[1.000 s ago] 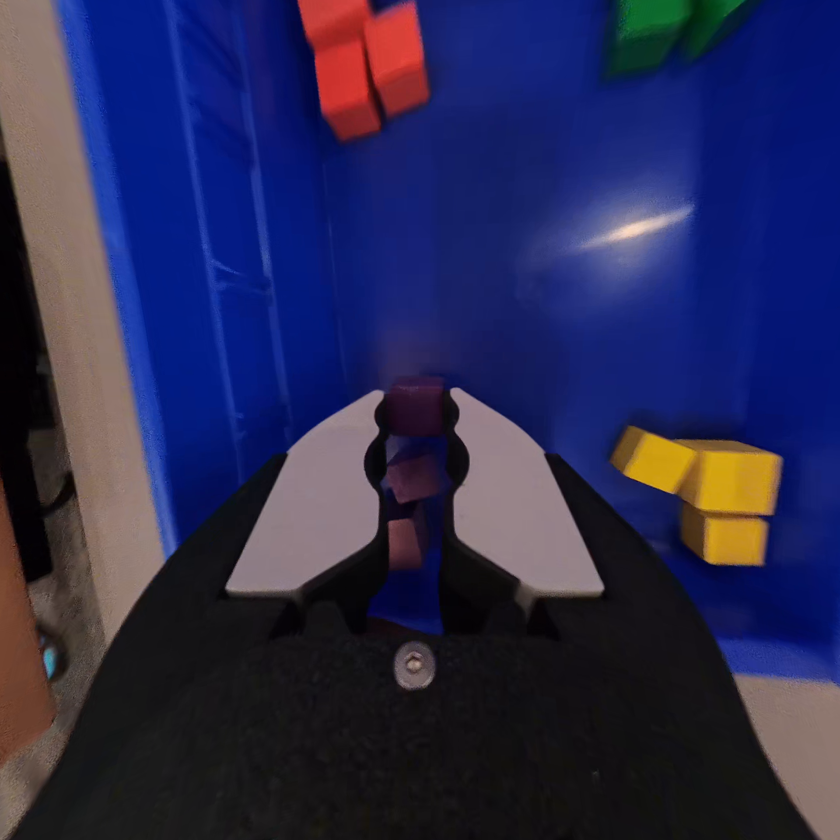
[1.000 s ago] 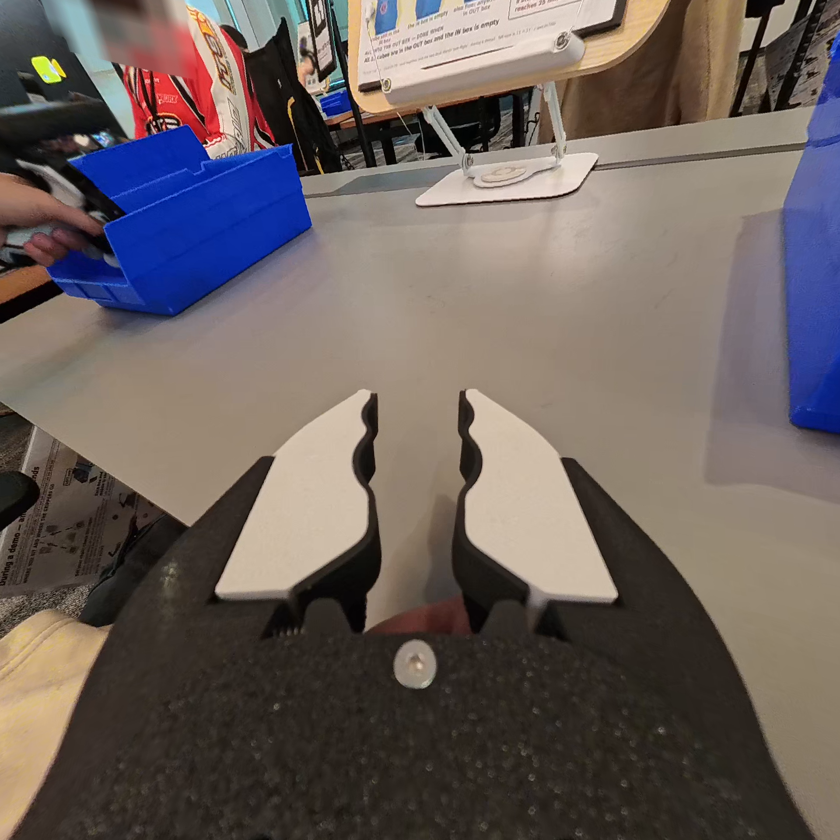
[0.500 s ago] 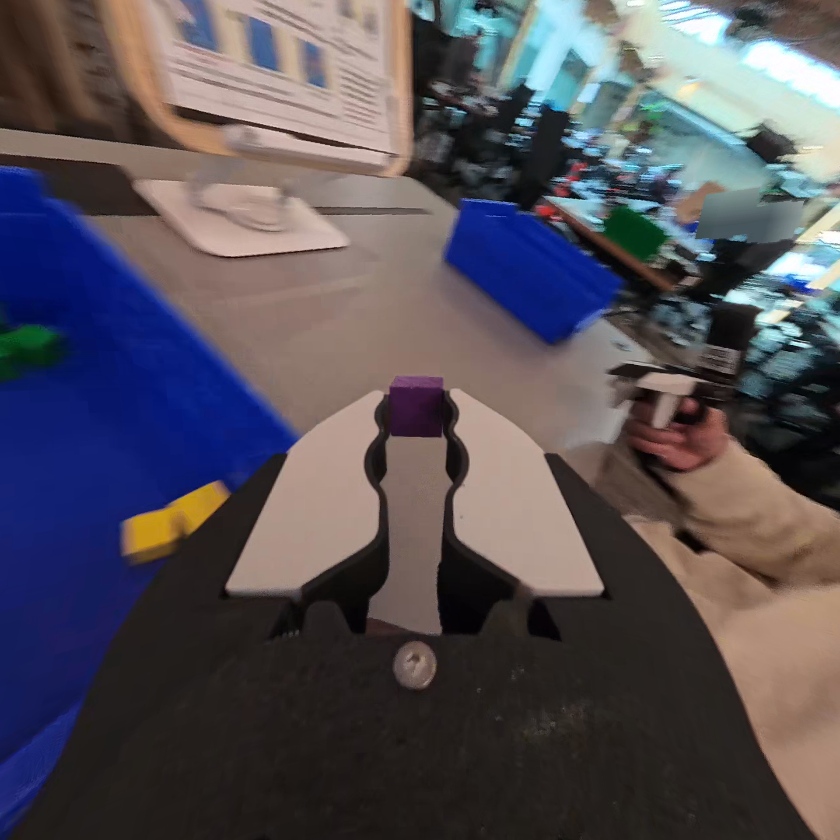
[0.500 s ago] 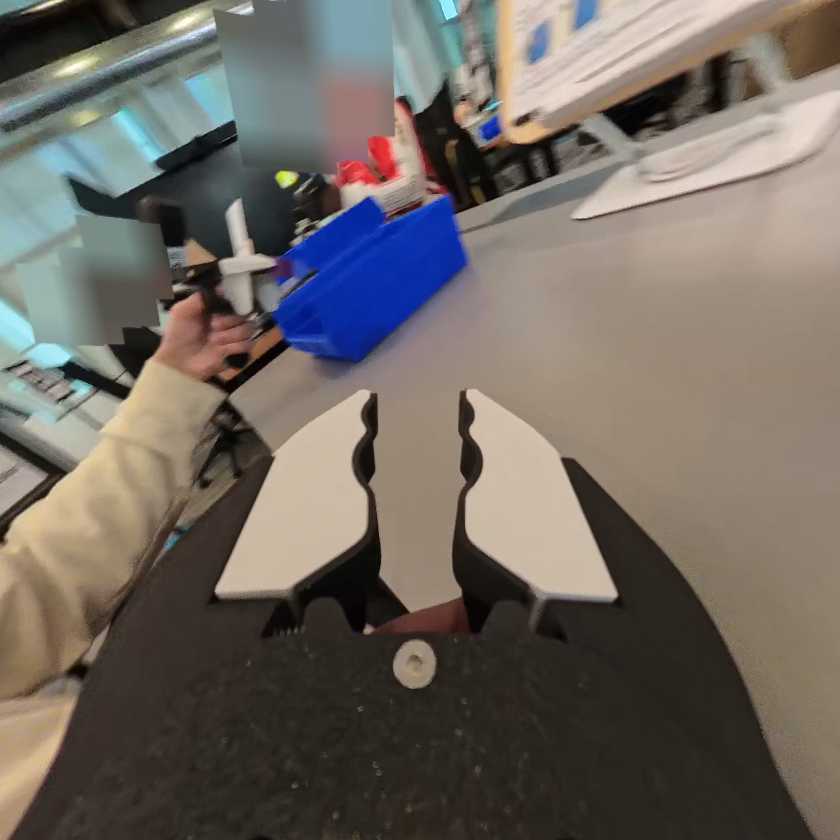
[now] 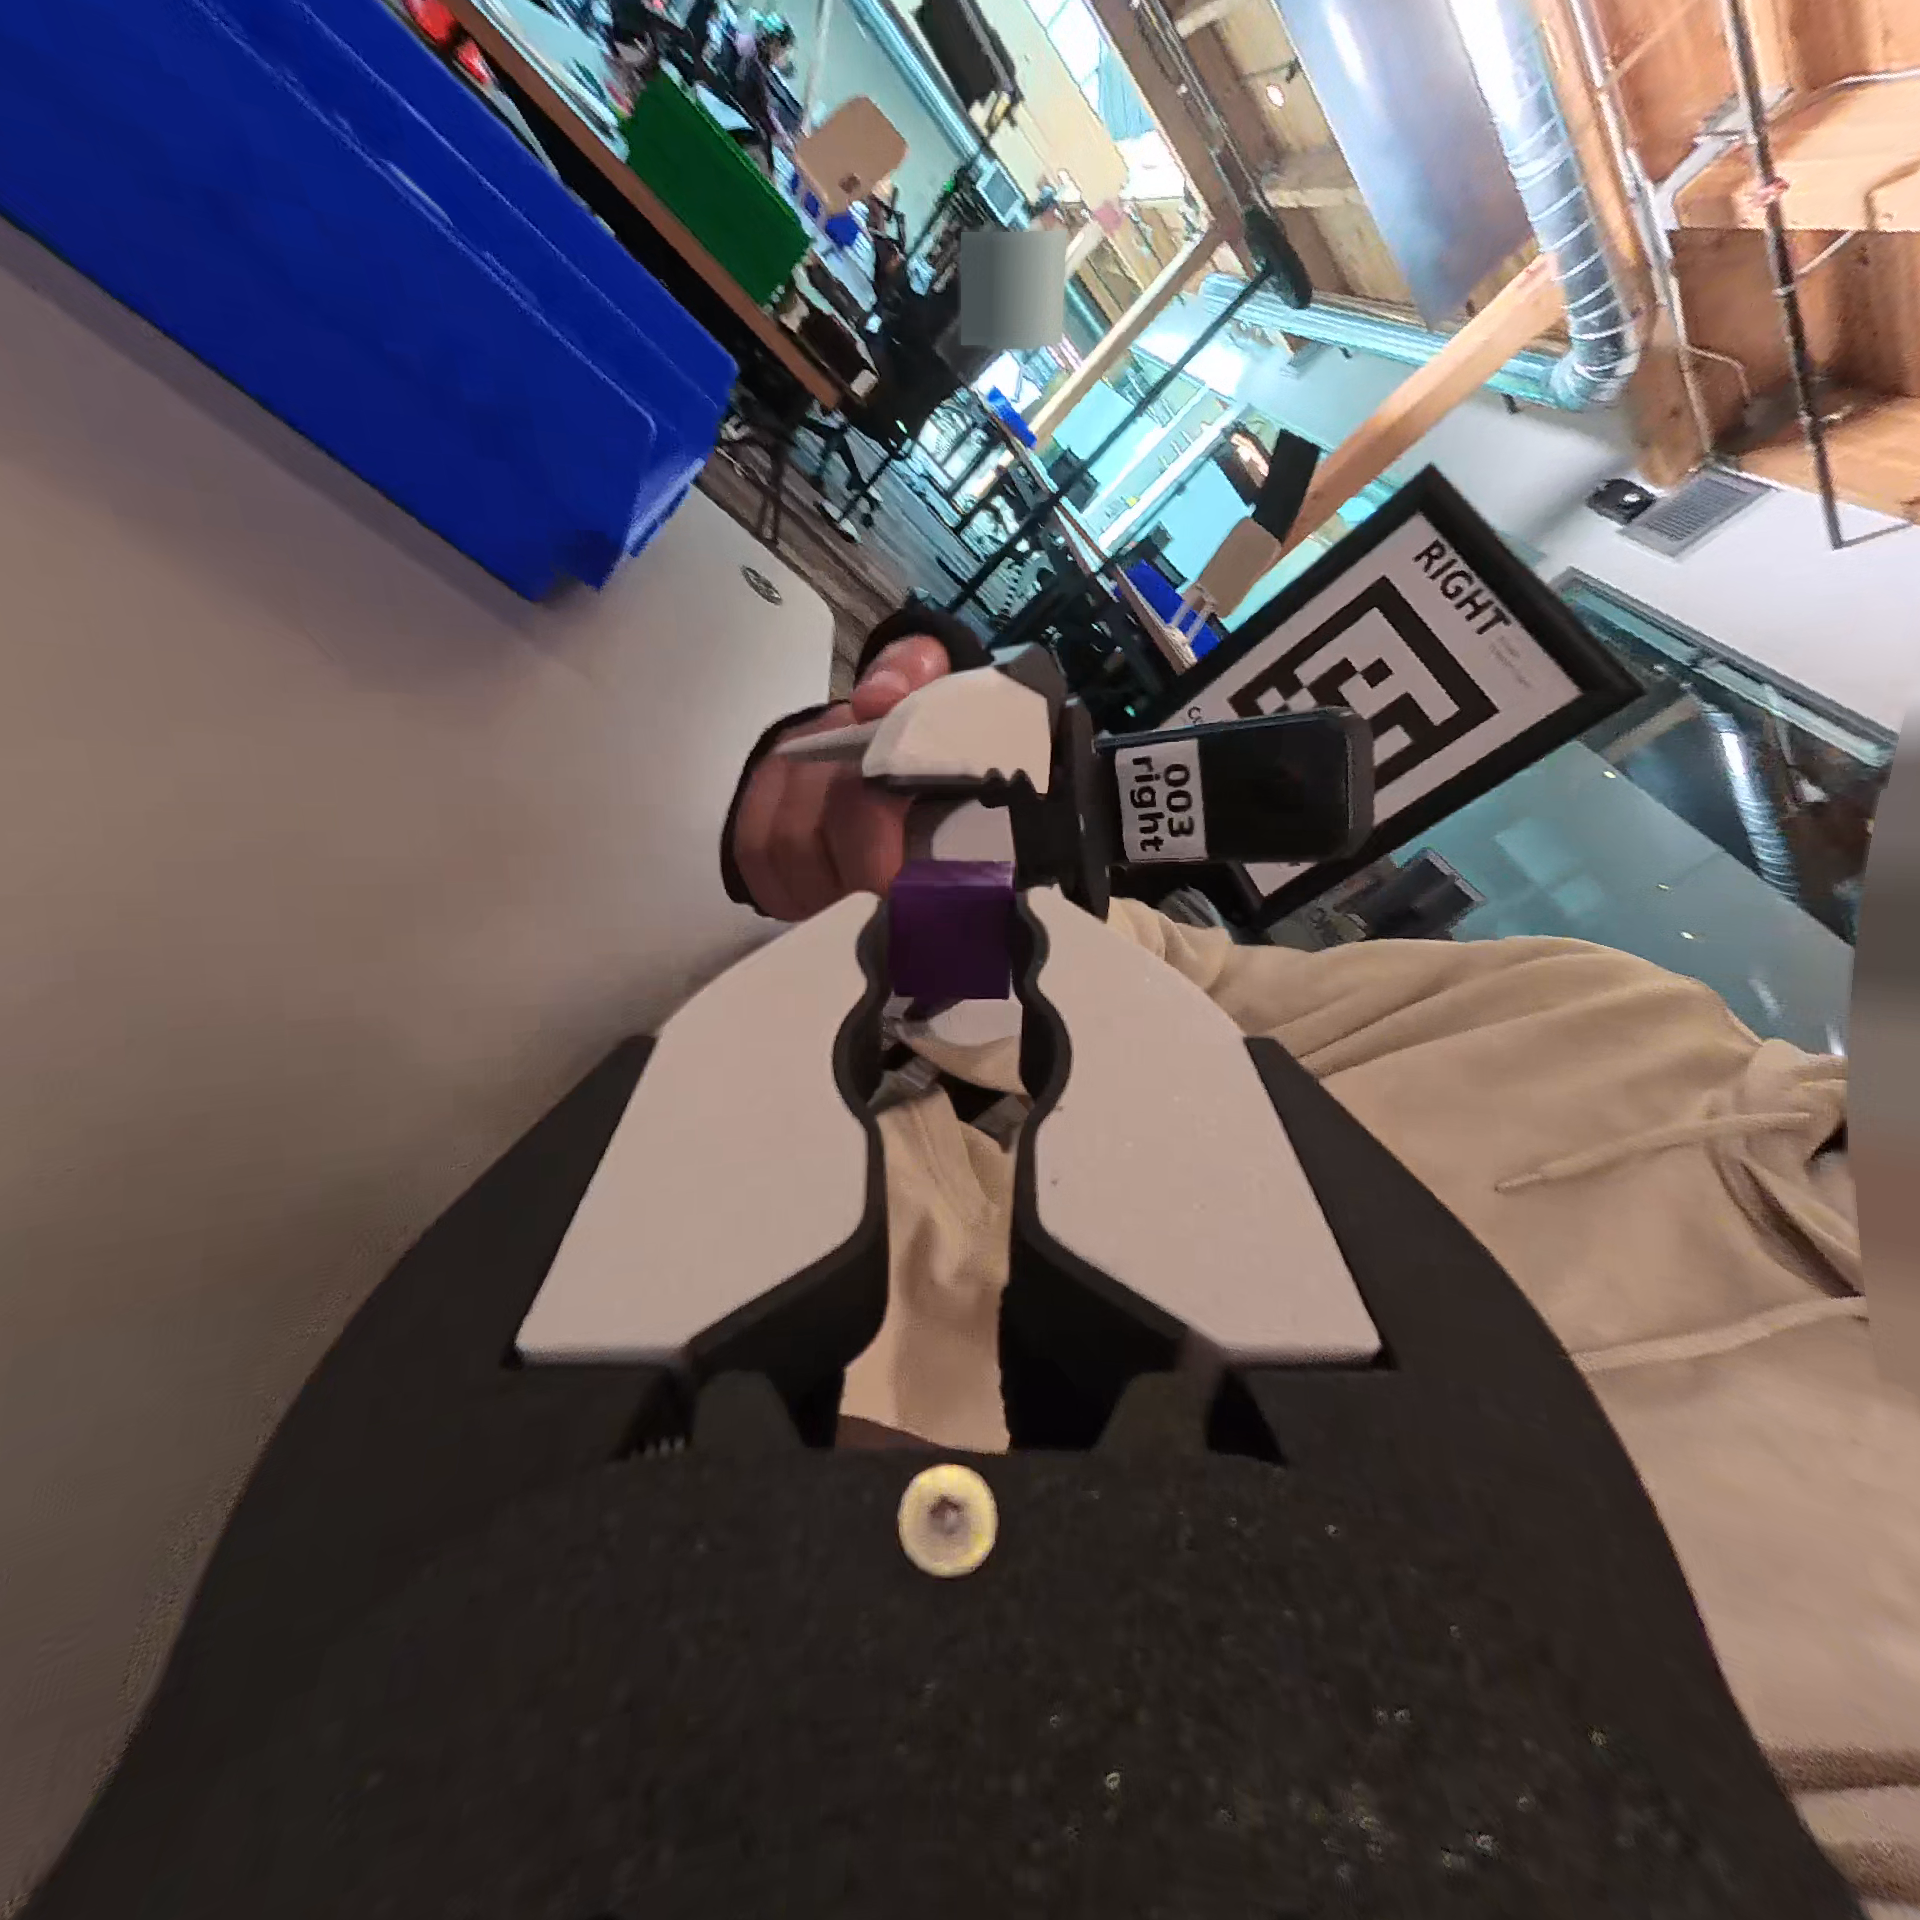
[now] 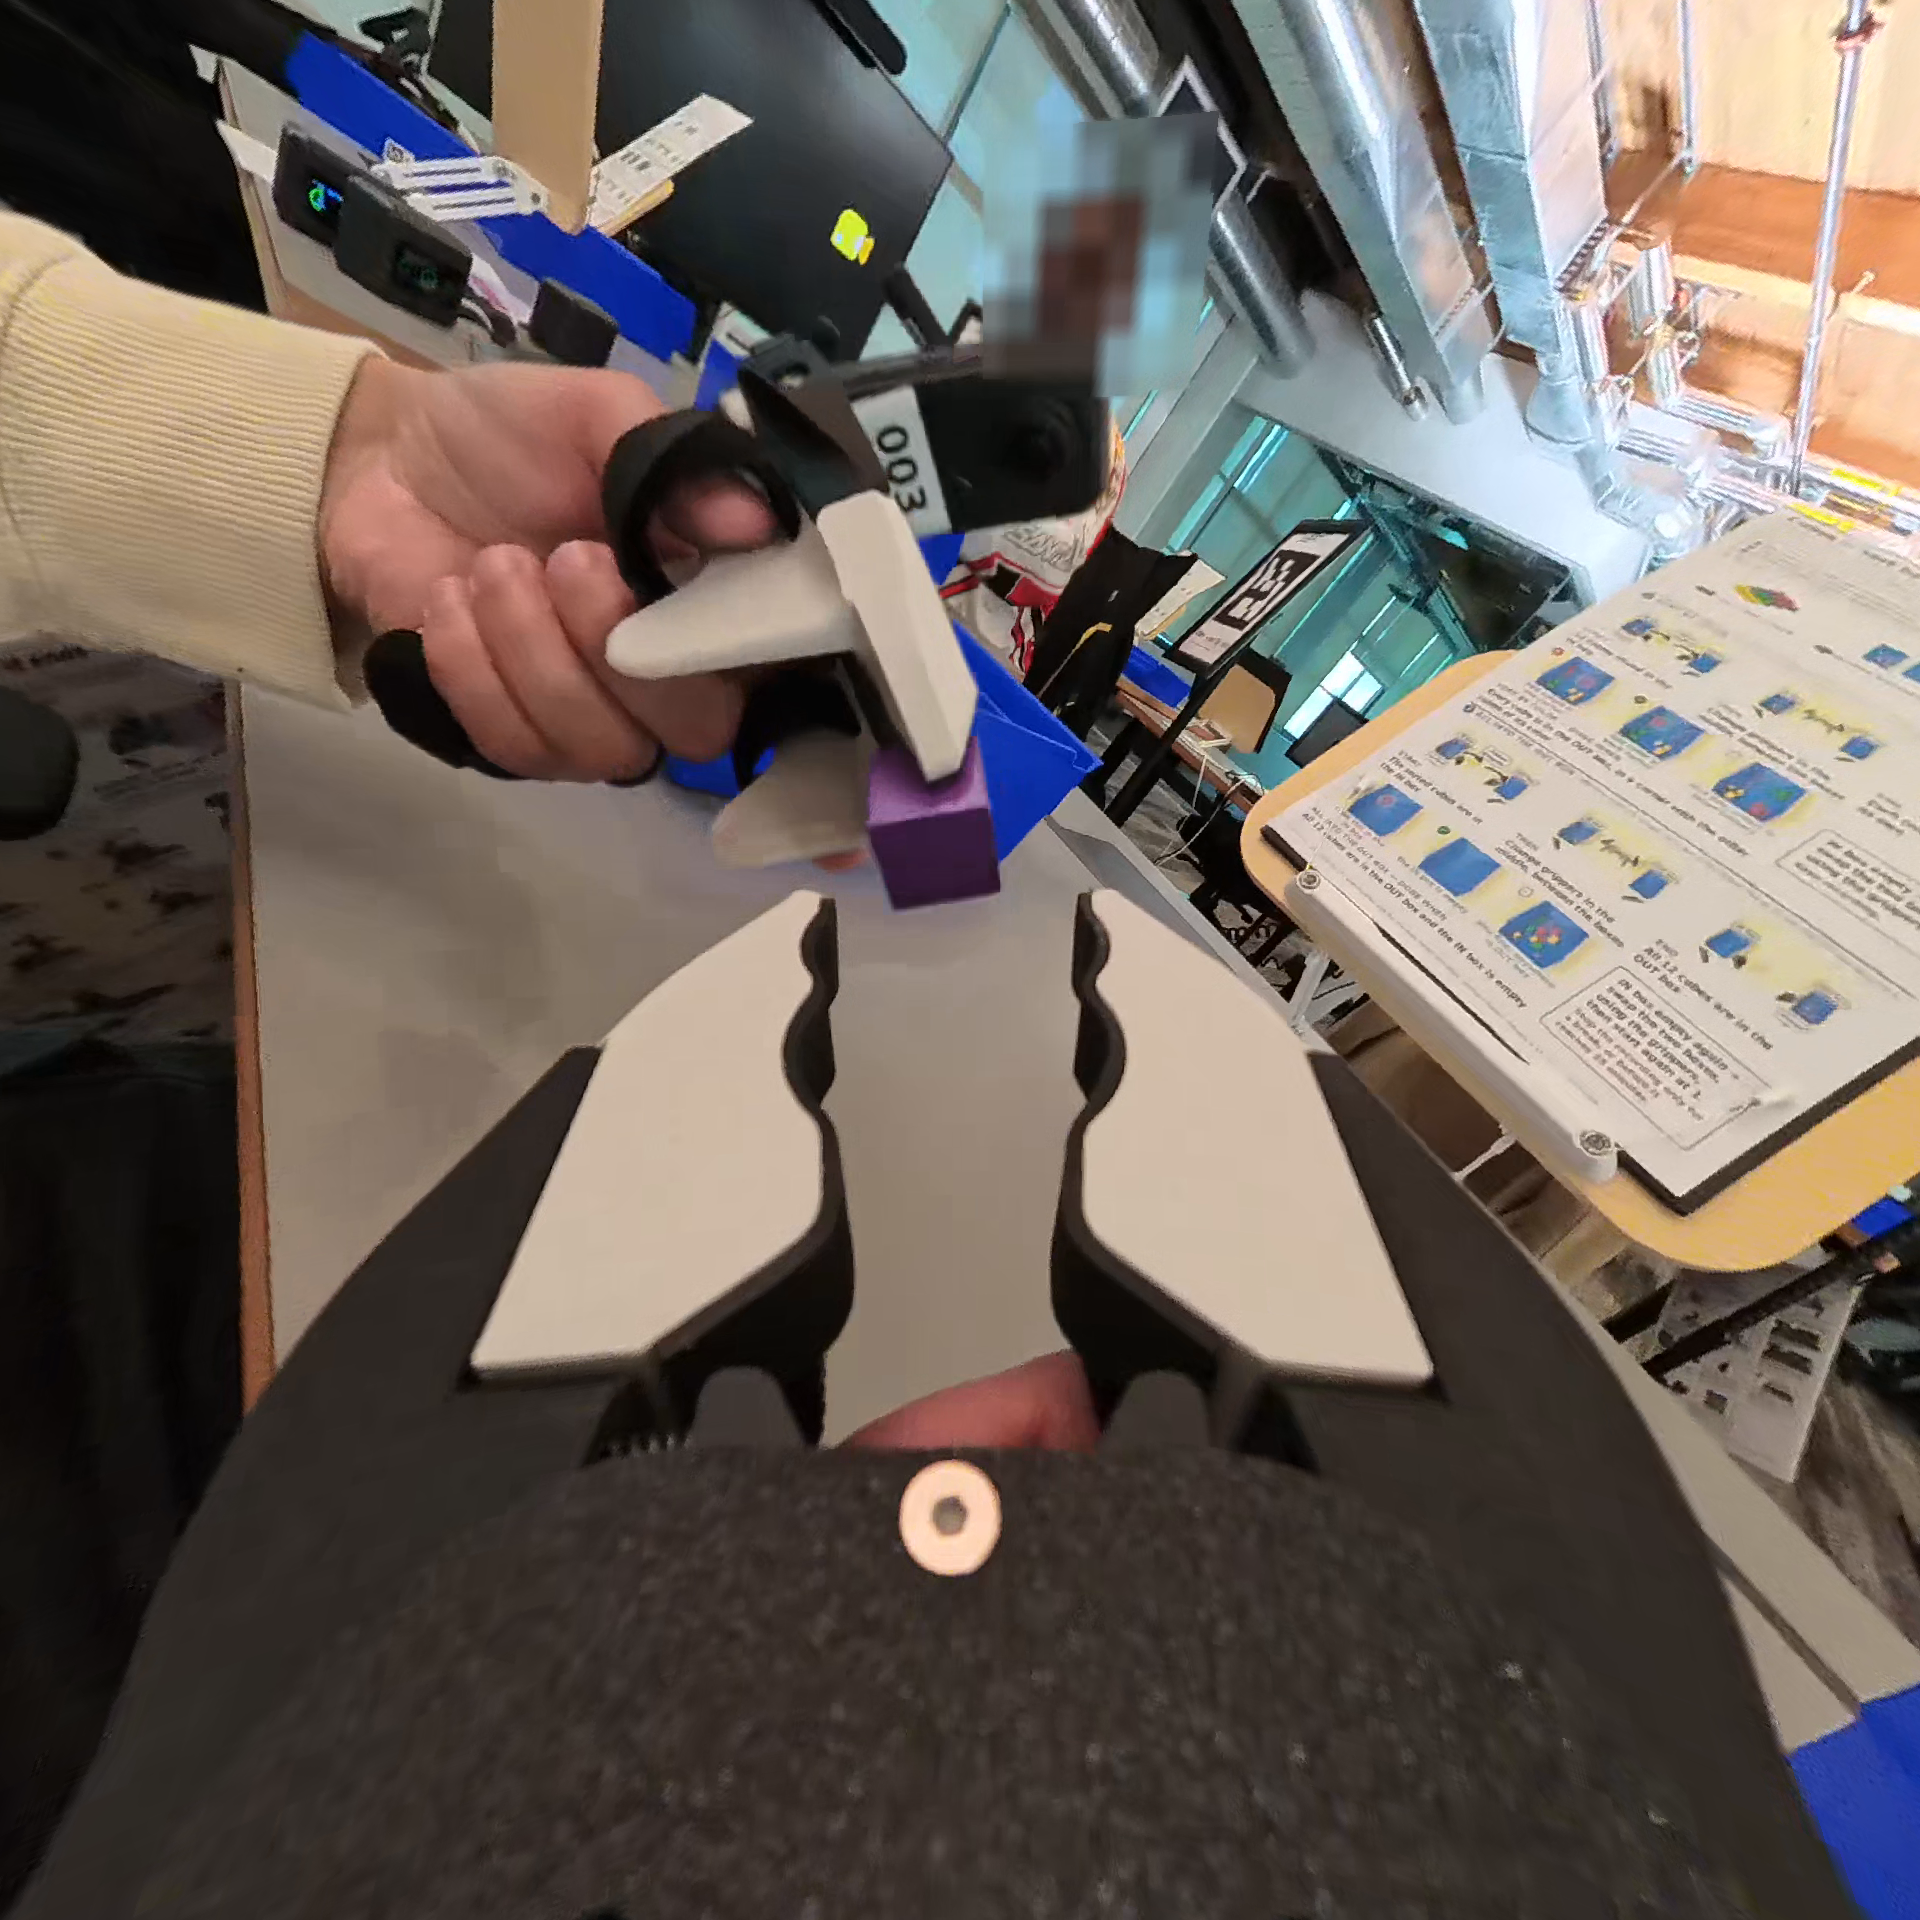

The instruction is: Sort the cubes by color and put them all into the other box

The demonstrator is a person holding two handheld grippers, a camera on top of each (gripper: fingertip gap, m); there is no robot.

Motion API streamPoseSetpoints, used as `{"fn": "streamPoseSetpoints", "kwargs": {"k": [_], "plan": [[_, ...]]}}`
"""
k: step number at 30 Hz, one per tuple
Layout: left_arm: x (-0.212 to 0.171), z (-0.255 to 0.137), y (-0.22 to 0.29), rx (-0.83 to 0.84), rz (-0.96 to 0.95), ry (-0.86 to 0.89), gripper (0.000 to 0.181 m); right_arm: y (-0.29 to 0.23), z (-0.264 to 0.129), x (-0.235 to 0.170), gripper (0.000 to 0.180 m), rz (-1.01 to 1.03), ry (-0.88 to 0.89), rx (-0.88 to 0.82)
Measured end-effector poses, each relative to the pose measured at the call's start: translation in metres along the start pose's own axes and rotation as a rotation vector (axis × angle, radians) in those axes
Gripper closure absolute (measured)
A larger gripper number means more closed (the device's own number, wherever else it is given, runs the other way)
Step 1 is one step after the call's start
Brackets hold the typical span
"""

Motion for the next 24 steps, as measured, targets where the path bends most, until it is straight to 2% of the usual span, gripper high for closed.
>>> {"fn": "streamPoseSetpoints", "kwargs": {"k": [2, 4, 7, 9, 11, 15, 16, 19, 22, 24], "plan": [[-0.003, 0.010, -0.004, -0.016, -0.024, -0.018, 0.160, -0.001, 0.001, -0.002, 0.139, -0.012, 0.001, 0.027], [-0.006, 0.016, -0.006, -0.051, -0.051, -0.028, 0.160, -0.004, -0.002, 0.000, 0.157, -0.039, 0.019, 0.028], [-0.008, 0.016, -0.004, -0.057, -0.065, -0.012, 0.158, -0.004, -0.007, 0.001, 0.157, -0.024, 0.004, 0.021], [-0.009, 0.007, 0.002, 0.010, -0.027, 0.052, 0.138, -0.001, -0.017, 0.001, 0.157, -0.016, 0.005, -0.021], [-0.014, -0.011, 0.007, 0.195, 0.059, 0.147, 0.132, 0.004, -0.030, -0.003, 0.157, 0.028, -0.019, -0.048], [-0.045, -0.058, -0.008, 0.865, 0.206, 0.361, 0.136, 0.018, -0.059, -0.022, 0.158, 0.167, -0.048, -0.144], [-0.054, -0.066, -0.009, 0.971, 0.221, 0.386, 0.136, 0.024, -0.064, -0.026, 0.158, 0.201, -0.048, -0.173], [-0.065, -0.077, -0.002, 1.061, 0.269, 0.453, 0.138, 0.058, -0.086, -0.023, 0.158, 0.267, -0.044, -0.328], [-0.062, -0.082, -0.001, 1.067, 0.299, 0.461, 0.139, 0.126, -0.136, -0.014, 0.158, 0.329, -0.075, -0.576], [-0.063, -0.083, -0.007, 1.082, 0.319, 0.443, 0.140, 0.179, -0.169, -0.040, 0.158, 0.476, -0.194, -0.689]]}}
Point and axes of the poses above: each gripper's, where its closed fingertips meet, z out along the fingers, x out of its top, y = z × x across the jaws, the point moved 6 cm from there along -z, back along the fingers, and after that the axes turned 10 degrees about x, right-handed, at the moved point
